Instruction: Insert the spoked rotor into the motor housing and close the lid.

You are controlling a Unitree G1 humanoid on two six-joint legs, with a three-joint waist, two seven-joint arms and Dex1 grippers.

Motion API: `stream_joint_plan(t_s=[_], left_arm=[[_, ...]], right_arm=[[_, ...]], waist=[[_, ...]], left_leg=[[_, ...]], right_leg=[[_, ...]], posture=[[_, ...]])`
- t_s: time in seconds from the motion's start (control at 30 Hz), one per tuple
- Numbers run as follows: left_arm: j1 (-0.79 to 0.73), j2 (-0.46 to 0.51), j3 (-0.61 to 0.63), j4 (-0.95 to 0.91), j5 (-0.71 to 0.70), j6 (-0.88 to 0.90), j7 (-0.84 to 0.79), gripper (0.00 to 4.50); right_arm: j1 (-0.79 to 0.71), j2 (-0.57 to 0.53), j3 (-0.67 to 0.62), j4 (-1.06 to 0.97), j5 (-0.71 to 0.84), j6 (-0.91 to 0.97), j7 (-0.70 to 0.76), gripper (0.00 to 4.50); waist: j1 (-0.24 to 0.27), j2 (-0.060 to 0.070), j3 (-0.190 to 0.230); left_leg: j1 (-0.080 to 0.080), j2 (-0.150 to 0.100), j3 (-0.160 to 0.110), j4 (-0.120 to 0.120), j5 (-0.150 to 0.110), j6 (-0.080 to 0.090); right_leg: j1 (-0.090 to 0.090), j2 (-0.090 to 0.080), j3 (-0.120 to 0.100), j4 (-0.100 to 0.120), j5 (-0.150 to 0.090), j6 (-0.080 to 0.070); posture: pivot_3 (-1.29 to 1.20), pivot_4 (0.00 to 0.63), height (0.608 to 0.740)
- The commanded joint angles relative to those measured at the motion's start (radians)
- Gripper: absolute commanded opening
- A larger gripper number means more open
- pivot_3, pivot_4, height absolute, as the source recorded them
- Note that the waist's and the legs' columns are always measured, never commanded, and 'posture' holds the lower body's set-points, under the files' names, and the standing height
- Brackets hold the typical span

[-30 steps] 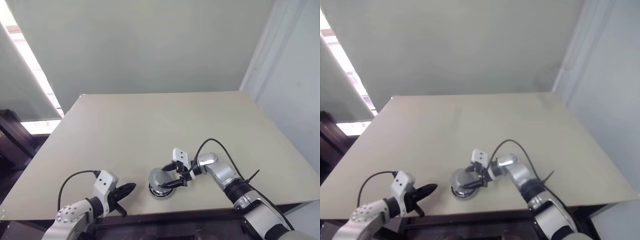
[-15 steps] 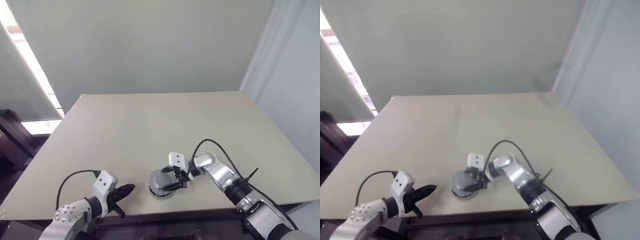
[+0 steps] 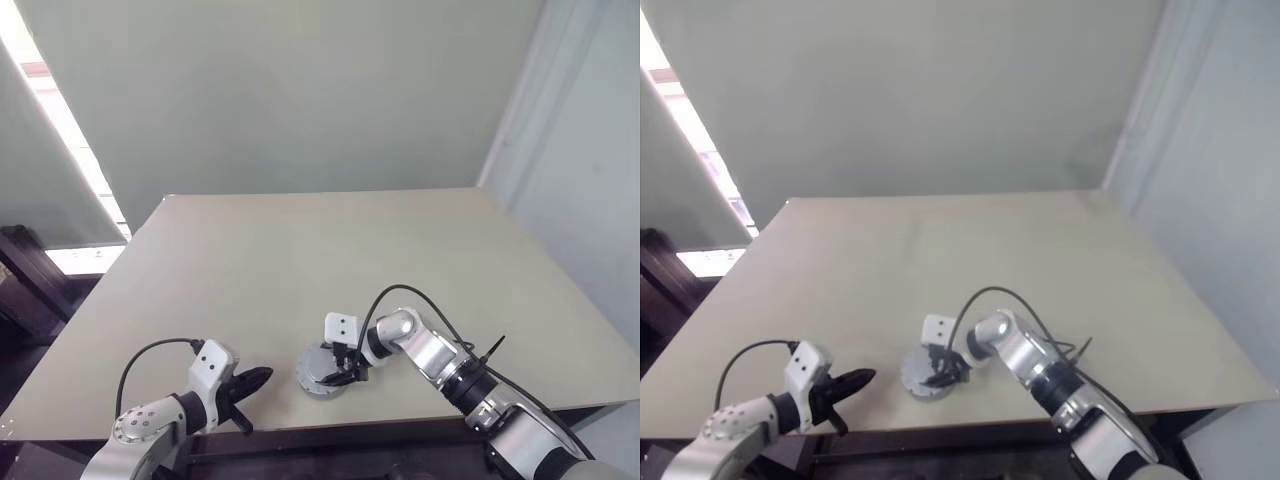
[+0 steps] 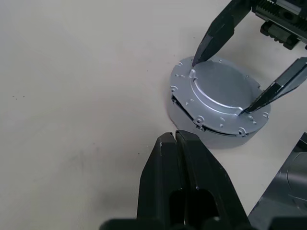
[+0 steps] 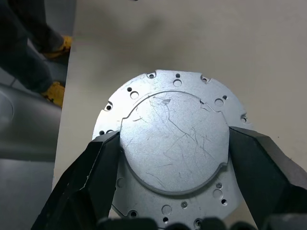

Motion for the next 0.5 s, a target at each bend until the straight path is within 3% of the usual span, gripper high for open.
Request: stream_joint_plan(t_s=[0.03,0.5], left_arm=[[-0.017,0.001,0.003,-0.017,-0.002,-0.013,-0.002,0.00],[-0.026,-0.008,-0.005,-0.011,-0.002,-0.019,0.000,0.00]], right_arm=[[0.014,-0.039,0.046,0.014,-0.039,0.013,0.041,3.29],[-0.030,-0.040,0.061,0.021,-0.024,0.026,0.106,3.29]], waist=[[0.000,0.000,-0.001],[0.000,0.001,-0.001]], left_leg=[[0.000,0.000,0.000,0.000,0.000,0.000],[-0.002,0.000,0.000,-0.003,0.000,0.000]], right_leg=[[0.000,0.000,0.000,0.000,0.000,0.000],[-0.001,-0.001,0.000,-0.002,-0.001,0.002]], posture=[[0.00,0.000,0.740],[0.00,0.000,0.740]])
